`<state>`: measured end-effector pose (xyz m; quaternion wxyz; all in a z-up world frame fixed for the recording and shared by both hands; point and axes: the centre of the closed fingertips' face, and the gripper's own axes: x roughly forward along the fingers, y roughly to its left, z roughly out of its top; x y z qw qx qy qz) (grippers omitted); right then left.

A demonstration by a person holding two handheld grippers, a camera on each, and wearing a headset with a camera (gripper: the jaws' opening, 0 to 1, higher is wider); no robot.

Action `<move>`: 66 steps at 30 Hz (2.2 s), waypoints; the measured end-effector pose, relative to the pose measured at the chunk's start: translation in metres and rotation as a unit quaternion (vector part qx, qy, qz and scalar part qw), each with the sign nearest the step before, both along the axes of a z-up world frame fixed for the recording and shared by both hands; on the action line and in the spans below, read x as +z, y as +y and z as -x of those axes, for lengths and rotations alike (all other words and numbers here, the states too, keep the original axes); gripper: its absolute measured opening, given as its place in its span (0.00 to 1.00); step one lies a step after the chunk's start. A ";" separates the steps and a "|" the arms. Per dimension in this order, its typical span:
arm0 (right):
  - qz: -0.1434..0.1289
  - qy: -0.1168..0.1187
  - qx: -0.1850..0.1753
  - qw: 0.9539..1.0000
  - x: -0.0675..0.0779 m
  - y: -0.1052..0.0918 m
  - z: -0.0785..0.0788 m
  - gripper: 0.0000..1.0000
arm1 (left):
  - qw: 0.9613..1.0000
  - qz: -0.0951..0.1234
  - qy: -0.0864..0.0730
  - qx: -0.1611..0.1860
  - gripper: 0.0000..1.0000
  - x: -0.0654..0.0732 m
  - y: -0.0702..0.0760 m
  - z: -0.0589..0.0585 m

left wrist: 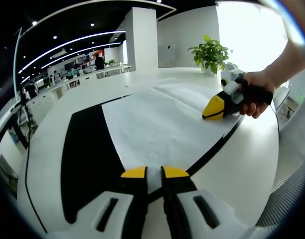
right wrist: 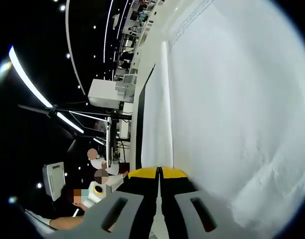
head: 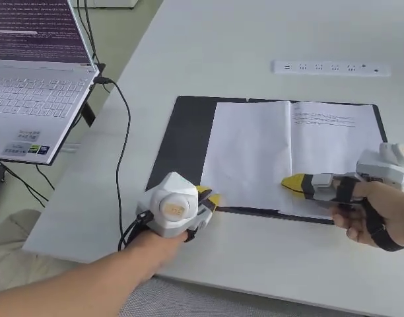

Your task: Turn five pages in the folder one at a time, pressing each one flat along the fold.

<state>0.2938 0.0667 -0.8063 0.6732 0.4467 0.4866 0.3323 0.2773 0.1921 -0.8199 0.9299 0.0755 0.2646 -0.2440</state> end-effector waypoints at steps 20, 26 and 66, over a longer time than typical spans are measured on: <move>-0.006 0.019 0.036 0.999 0.003 0.000 0.062 0.00 | 1.000 -0.001 0.001 -0.001 0.09 0.001 0.000 0.000; -0.005 0.007 0.039 0.999 0.021 -0.003 0.086 0.00 | 1.000 -0.004 0.012 0.001 0.09 0.001 -0.001 -0.001; 0.378 -0.321 -0.086 0.864 0.094 -0.161 0.085 0.75 | 1.000 0.014 0.000 -0.009 0.76 0.113 -0.010 0.053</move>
